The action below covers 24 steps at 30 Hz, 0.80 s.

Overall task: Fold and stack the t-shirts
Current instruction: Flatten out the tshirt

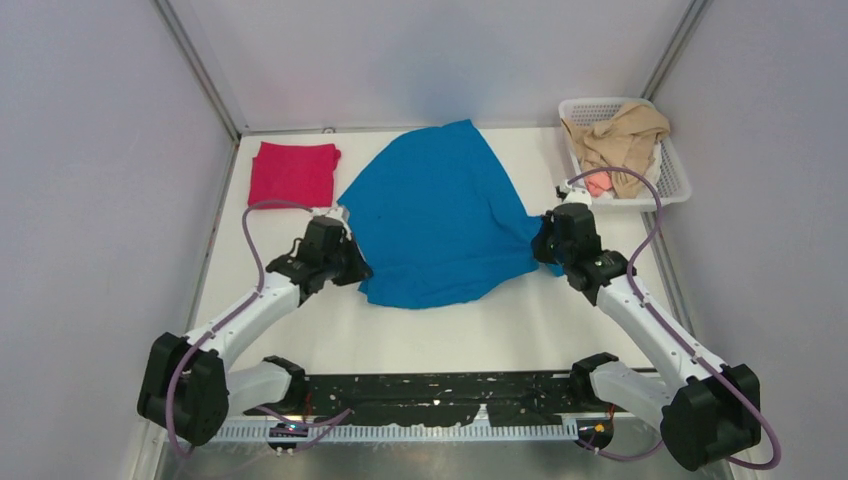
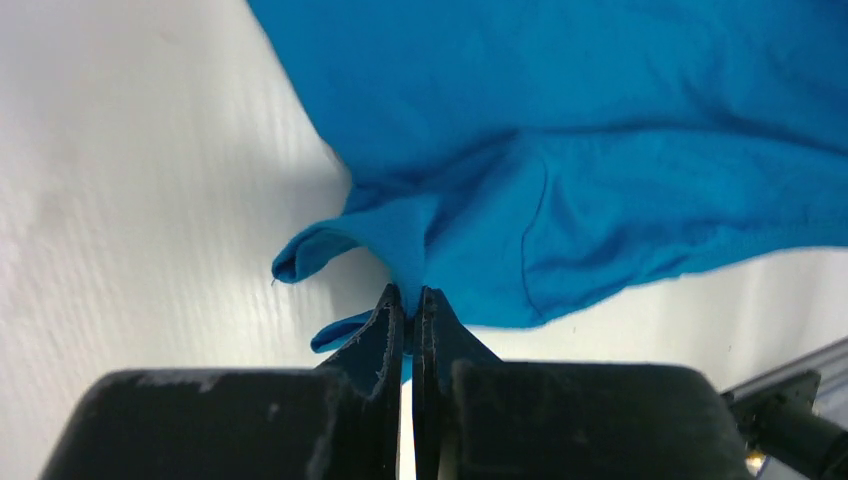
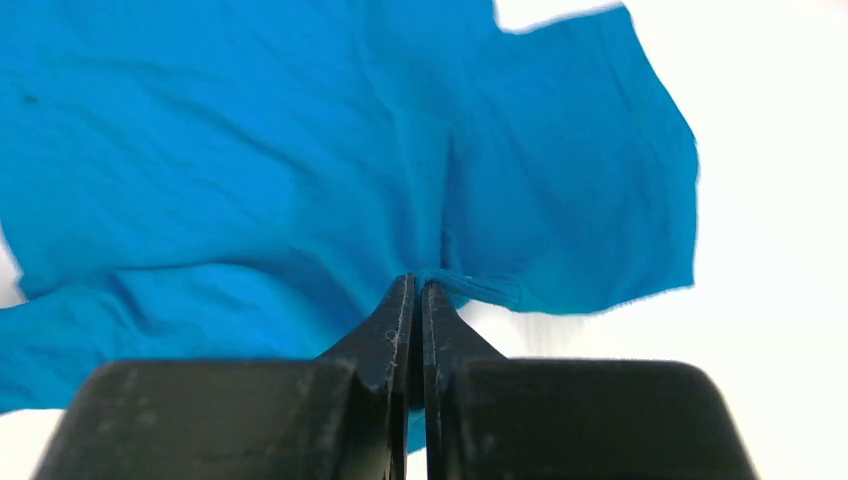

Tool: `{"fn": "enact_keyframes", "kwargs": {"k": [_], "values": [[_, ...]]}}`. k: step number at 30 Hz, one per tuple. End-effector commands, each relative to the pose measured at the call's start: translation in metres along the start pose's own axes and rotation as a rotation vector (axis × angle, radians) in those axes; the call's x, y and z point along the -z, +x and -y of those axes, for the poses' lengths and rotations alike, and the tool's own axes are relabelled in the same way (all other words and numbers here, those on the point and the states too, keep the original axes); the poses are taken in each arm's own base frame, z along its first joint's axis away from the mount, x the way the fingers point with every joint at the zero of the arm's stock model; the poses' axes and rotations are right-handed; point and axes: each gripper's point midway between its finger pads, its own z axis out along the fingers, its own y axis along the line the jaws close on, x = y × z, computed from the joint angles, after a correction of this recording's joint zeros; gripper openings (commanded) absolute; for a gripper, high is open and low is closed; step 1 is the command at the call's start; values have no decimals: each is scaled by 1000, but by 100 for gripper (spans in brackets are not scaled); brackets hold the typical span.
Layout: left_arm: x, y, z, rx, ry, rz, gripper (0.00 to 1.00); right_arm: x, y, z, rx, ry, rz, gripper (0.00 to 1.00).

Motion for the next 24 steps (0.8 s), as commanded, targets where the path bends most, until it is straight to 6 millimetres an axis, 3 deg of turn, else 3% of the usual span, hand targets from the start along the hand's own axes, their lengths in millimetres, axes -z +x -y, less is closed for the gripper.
{"fn": "enact_keyframes", "kwargs": {"k": [1,5,9,12,15,16,17,18,19,20,22,24], "values": [[4,34,25,32,84,-54,0,9,21,39,-23,199,-55,6],[12,84,22,46,69,-158,0,24,32,74,-32,400,-86,6],[24,130,10,73,50,-270,0,37,45,87,-45,480,-143,9],[36,138,-1,58,16,-283,0,43,54,90,-9,482,-196,8],[51,141,13,6,117,-313,1,54,49,105,15,578,-190,11],[55,145,15,-10,142,-335,7,58,51,109,9,607,-205,11],[59,148,13,-19,141,-351,22,58,50,110,8,626,-207,12],[61,149,6,-28,108,-357,47,59,52,111,12,634,-220,17],[63,147,-1,-35,67,-347,56,58,53,111,14,636,-230,30],[66,143,-8,-41,19,-329,74,58,54,111,16,636,-238,35],[74,126,-13,-58,-39,-272,84,61,57,112,16,651,-262,51],[85,108,-16,-69,-76,-200,94,72,49,117,13,689,-237,78]]}}
